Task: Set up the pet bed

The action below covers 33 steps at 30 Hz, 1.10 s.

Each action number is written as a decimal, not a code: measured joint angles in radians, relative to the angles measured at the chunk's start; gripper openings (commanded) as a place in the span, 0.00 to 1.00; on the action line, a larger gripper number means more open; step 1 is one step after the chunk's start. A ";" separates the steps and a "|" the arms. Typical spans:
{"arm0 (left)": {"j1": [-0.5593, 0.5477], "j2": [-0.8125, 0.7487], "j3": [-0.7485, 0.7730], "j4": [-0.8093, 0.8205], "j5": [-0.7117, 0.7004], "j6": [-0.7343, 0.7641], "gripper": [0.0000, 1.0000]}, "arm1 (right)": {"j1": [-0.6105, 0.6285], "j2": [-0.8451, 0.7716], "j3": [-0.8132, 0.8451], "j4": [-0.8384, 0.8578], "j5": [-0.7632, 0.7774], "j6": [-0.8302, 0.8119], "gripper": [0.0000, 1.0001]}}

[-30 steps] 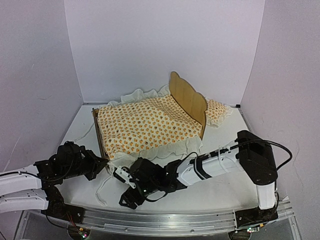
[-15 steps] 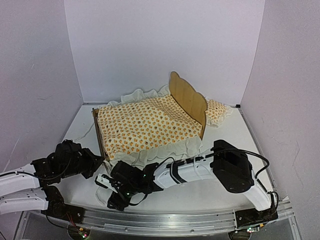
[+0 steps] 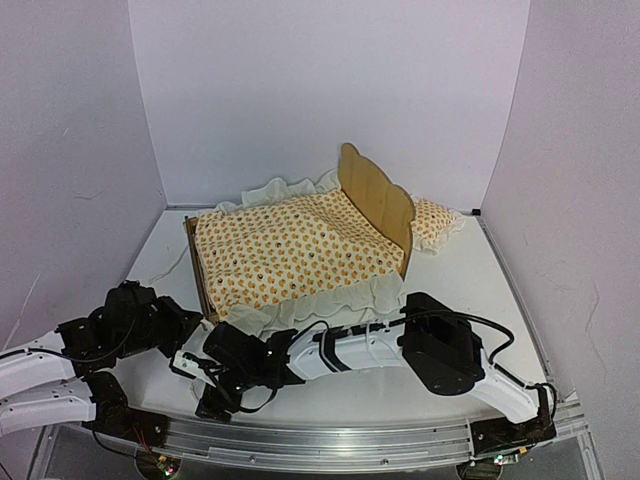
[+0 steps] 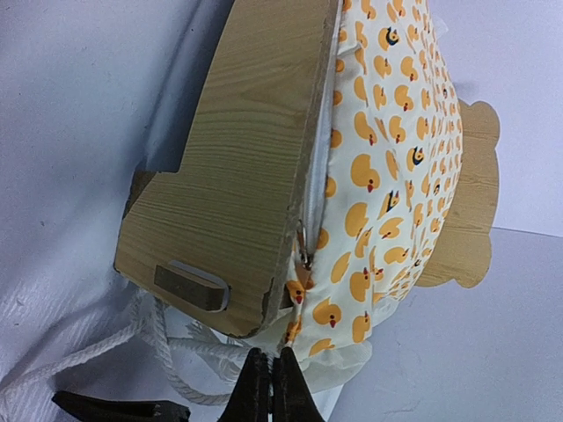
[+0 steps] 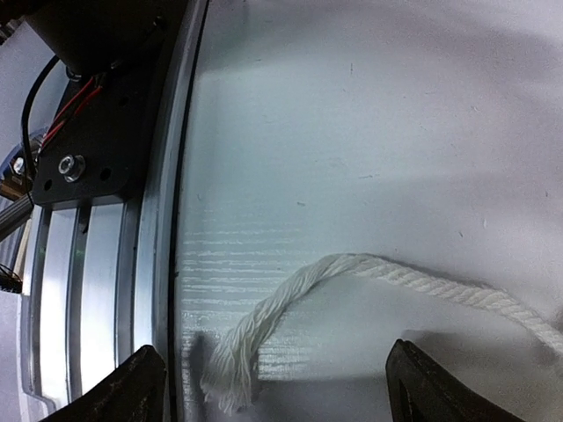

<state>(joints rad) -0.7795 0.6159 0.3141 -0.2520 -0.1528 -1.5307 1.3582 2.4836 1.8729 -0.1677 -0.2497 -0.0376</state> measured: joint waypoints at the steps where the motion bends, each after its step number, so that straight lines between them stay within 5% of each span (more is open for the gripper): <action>1: 0.000 -0.010 0.000 -0.001 -0.005 -0.008 0.00 | 0.002 0.011 0.016 0.000 0.002 -0.010 0.79; 11: 0.000 -0.069 -0.016 -0.007 -0.011 -0.048 0.00 | 0.011 0.035 0.012 0.060 0.069 -0.139 0.00; 21: -0.001 -0.114 0.053 -0.123 -0.098 0.060 0.00 | 0.021 -0.288 -0.538 0.227 0.172 -0.069 0.00; 33: -0.001 -0.024 0.344 -0.247 -0.322 0.336 0.00 | 0.018 -0.519 -0.877 0.269 0.321 0.071 0.00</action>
<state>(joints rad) -0.7807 0.5915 0.6586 -0.4988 -0.4751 -1.1950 1.3762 1.9648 0.9955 0.1009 0.0711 0.0334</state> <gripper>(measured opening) 0.018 0.019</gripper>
